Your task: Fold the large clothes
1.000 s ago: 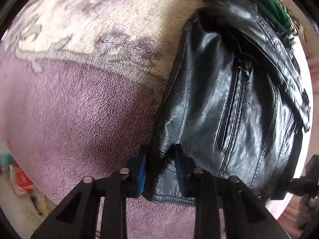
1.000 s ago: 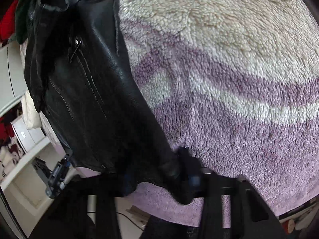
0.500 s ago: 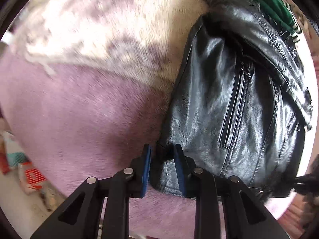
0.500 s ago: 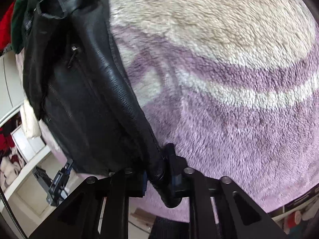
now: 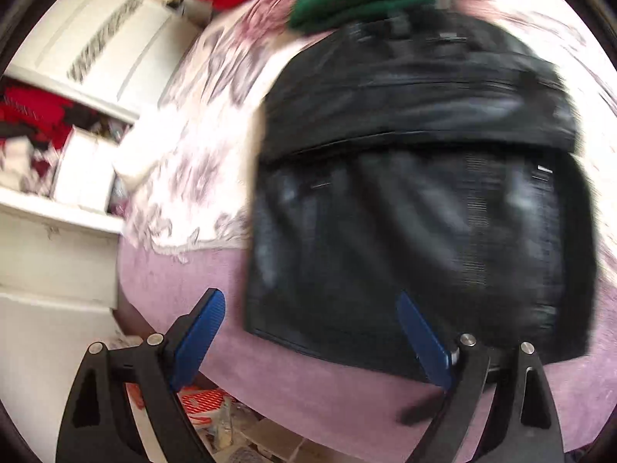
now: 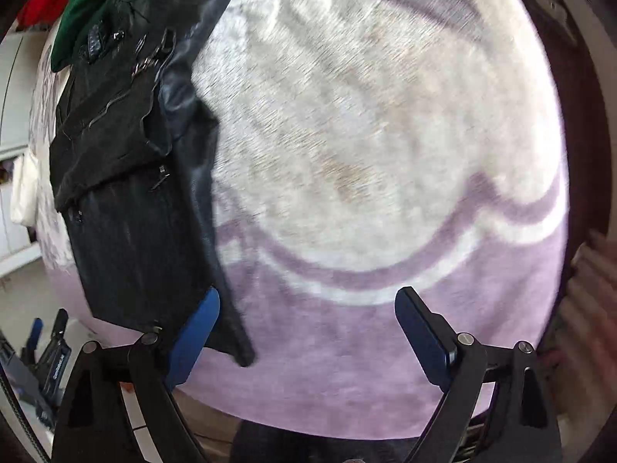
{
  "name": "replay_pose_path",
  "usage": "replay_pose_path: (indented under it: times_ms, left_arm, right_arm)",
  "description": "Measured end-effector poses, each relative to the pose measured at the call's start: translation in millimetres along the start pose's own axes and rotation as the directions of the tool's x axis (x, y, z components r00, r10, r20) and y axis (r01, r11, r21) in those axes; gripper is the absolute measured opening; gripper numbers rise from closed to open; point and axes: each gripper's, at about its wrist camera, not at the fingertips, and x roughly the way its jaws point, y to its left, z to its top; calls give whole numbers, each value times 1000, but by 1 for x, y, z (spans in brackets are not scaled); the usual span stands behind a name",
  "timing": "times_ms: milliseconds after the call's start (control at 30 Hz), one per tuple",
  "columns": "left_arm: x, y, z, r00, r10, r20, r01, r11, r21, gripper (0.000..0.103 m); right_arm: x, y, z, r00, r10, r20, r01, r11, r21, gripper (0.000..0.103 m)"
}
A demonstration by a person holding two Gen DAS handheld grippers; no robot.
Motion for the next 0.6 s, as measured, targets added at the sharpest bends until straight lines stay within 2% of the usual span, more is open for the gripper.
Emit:
replay_pose_path:
  times_ms: [133, 167, 267, 367, 467, 533, 600]
  left_arm:
    - [-41, -86, -12, 998, -65, -7, 66, 996, 65, 92]
    - [-43, -107, -15, 996, -88, -26, 90, 993, 83, 92]
    - [-46, -170, -21, 991, -104, -82, 115, 983, 143, 92]
    - [-31, -214, -24, 995, -21, -99, 40, 981, 187, 92]
    - [-7, -234, -21, 991, 113, -67, -96, 972, 214, 92]
    - [12, -236, -19, 986, 132, -101, -110, 973, 203, 92]
    - [16, -229, -16, 987, 108, -121, -88, 983, 162, 92]
  right_arm:
    - [-39, -58, 8, 999, -34, 31, 35, 999, -36, 94]
    - [-39, -49, 12, 998, -40, 41, 41, 999, -32, 94]
    - [-60, -90, 22, 995, -69, 67, 71, 997, -17, 94]
    - [-62, -111, 37, 993, -85, 82, 83, 996, 22, 94]
    - [-47, -123, 56, 993, -85, 77, 80, 995, 59, 94]
    - [-40, -127, 73, 995, -66, 74, 61, 996, 71, 94]
    - [-31, -126, 81, 995, -57, 78, 52, 997, 59, 94]
